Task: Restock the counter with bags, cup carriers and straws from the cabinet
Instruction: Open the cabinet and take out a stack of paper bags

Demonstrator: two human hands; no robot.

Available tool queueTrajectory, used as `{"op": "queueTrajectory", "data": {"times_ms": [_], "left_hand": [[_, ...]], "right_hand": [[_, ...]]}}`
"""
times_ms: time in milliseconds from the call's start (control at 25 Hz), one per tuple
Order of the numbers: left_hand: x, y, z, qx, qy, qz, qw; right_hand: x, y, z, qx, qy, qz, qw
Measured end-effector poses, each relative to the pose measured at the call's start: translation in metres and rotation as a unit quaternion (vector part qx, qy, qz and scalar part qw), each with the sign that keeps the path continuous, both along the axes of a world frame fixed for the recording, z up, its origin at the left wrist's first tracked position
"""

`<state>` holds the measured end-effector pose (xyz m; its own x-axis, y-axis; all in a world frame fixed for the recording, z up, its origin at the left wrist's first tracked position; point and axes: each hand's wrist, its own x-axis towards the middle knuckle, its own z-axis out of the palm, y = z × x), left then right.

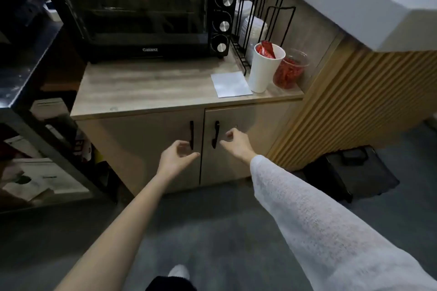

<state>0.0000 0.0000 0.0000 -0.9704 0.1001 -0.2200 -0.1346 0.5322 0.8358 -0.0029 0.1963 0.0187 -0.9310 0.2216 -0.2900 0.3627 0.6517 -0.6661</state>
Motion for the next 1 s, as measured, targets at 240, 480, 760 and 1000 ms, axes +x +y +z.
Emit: {"op": "queueTrajectory", "data": {"times_ms": [240, 480, 760, 1000], "left_hand": [[-0.03, 0.01, -0.061, 0.035, 0.063, 0.083, 0.994], [-0.04, 0.023, -0.105, 0.042, 0.126, 0.076, 0.988], [-0.035, 0.023, -0.139, 0.054, 0.199, 0.061, 0.977], [-0.028, 0.033, -0.147, 0.036, 0.218, 0.045, 0.974]], "right_hand": [[-0.034, -0.011, -0.056, -0.005, 0.068, -0.011, 0.998], [-0.046, -0.01, -0.098, -0.035, 0.142, -0.014, 0.989], [-0.04, -0.01, -0.119, -0.04, 0.219, -0.008, 0.975], [-0.026, -0.005, -0.13, -0.026, 0.247, -0.008, 0.969]]}}
